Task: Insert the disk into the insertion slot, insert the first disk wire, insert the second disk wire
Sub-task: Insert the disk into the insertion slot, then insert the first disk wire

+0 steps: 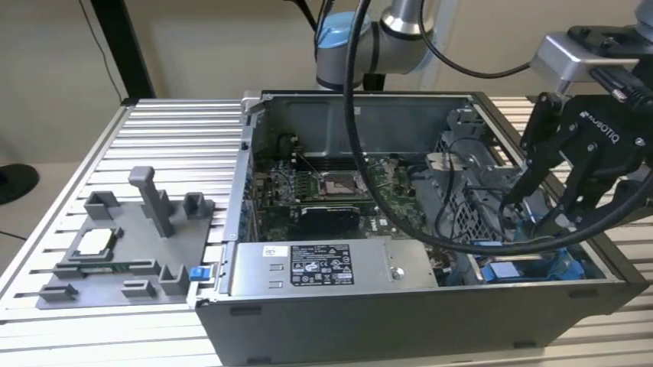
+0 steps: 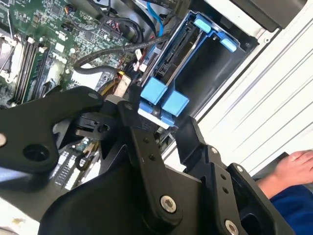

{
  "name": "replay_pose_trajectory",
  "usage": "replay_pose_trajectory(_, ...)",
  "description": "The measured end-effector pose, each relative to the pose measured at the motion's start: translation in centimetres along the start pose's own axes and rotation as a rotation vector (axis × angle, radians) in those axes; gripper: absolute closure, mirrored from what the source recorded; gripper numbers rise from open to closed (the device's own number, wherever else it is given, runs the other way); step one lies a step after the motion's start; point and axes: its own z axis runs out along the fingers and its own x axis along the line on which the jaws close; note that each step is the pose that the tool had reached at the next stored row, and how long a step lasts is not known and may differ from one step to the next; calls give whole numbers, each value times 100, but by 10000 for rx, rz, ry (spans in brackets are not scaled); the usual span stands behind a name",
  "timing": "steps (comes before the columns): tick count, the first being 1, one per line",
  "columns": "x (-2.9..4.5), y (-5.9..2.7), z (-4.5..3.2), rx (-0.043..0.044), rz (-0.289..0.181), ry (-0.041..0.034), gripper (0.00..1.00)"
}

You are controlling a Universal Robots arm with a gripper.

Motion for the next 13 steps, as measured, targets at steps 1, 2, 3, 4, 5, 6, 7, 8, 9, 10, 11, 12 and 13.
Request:
replay_pose_trajectory(1,0,0,-3,1,-1,-2,100)
replay_pose_trajectory(2,-1,0,-3,3,-1,-3,100)
replay_pose_trajectory(3,-3,0,-4,8,-1,-1,100)
replay_pose_trajectory(4,-3,0,-5,8,-2,0,100)
replay_pose_trajectory(5,-3,0,-6,7,-2,1,100)
replay_pose_trajectory(6,-3,0,-6,7,-2,1,100)
replay_pose_trajectory(7,-5,0,-4,7,-2,-1,100)
replay_pose_trajectory(8,-10,0,-3,8,-1,1,100)
replay_pose_trajectory(9,-18,0,-1,12,0,1,100)
replay_pose_trajectory(10,-31,0,4,15,-1,-1,100)
replay_pose_trajectory(11,-51,0,8,18,-2,-1,100)
replay_pose_trajectory(12,-72,0,14,24,-2,0,100)
replay_pose_trajectory(13,-95,0,21,31,-3,-2,100)
